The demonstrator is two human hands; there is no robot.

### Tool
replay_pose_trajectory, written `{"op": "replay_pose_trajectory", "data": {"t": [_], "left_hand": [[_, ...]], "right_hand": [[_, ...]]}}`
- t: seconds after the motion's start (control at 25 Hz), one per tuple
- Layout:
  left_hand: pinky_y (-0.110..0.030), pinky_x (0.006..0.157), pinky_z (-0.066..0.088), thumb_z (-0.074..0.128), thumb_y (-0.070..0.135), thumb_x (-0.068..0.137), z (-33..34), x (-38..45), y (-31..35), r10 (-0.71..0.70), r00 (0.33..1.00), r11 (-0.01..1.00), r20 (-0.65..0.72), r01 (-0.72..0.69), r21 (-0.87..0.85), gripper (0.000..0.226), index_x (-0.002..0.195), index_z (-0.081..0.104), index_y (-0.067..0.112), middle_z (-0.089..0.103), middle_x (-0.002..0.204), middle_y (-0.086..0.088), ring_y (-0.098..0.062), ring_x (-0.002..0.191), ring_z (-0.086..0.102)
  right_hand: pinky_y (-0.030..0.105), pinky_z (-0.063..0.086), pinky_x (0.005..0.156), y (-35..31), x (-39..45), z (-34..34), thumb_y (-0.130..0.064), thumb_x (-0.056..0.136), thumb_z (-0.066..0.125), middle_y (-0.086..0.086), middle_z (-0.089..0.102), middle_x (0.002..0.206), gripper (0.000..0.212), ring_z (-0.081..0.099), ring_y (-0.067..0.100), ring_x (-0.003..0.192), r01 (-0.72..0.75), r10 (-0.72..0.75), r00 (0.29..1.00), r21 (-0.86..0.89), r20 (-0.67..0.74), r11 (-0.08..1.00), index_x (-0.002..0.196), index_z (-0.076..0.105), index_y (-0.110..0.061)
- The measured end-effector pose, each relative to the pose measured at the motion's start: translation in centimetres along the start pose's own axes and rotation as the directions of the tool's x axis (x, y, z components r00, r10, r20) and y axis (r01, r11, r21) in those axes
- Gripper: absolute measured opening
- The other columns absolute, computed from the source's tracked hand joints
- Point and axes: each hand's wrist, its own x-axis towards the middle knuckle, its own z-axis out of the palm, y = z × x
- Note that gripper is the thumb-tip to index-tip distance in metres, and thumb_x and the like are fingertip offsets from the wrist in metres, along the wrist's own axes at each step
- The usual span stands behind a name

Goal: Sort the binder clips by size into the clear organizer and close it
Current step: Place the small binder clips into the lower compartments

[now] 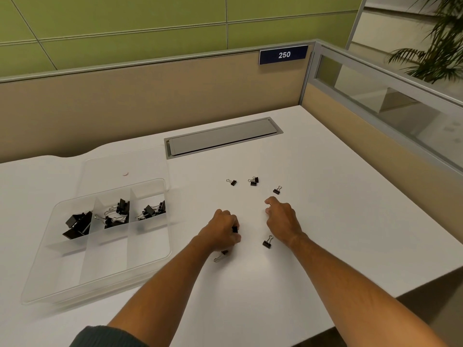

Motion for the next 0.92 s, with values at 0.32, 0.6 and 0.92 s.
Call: {"op": "replay_pose_trajectory", "data": {"t": [0.32, 0.6, 0.92], "left_hand": [[-0.027, 0.081, 0.040, 0.061, 0.024, 0.092, -2.4, -0.2, -0.9, -0.106, 0.969, 0.978, -0.224, 0.060, -0.201, 0.026, 0.110, 0.061, 0.006, 0.064, 0.106, -0.008, -0.021, 0.105, 0.051], [-0.033, 0.088, 0.043, 0.057, 0.026, 0.093, -3.3, -0.1, -3.4, -0.198, 0.937, 0.974, -0.287, 0.156, -0.166, 0.031, 0.116, 0.061, 0.005, 0.065, 0.108, -0.011, -0.027, 0.108, 0.051], [-0.038, 0.091, 0.043, 0.055, 0.027, 0.092, -3.1, -1.0, -4.3, -0.178, 0.942, 0.984, -0.285, 0.168, -0.060, 0.029, 0.108, 0.063, 0.005, 0.066, 0.100, -0.012, -0.031, 0.102, 0.054]], "right_hand": [[0.031, 0.047, 0.086, -0.6, 0.4, 0.3, 0.010, 0.081, 0.038, 0.012, 0.065, 0.117, 0.054, 0.058, 0.028, 0.108, 0.009, -0.010, 1.000, 0.008, 0.015, 1.000, 0.129, 0.050, -0.011], [0.035, 0.052, 0.078, -1.3, 0.4, 1.2, -0.010, 0.095, 0.039, 0.010, 0.066, 0.102, 0.019, 0.061, 0.030, 0.094, 0.054, -0.055, 0.998, 0.015, 0.041, 0.998, 0.100, 0.057, -0.012], [0.027, 0.051, 0.074, -4.5, -1.2, 2.6, -0.001, 0.082, 0.044, -0.003, 0.062, 0.081, 0.034, 0.066, 0.020, 0.087, 0.176, -0.200, 0.854, 0.095, 0.480, 0.980, 0.098, 0.069, -0.019]]}}
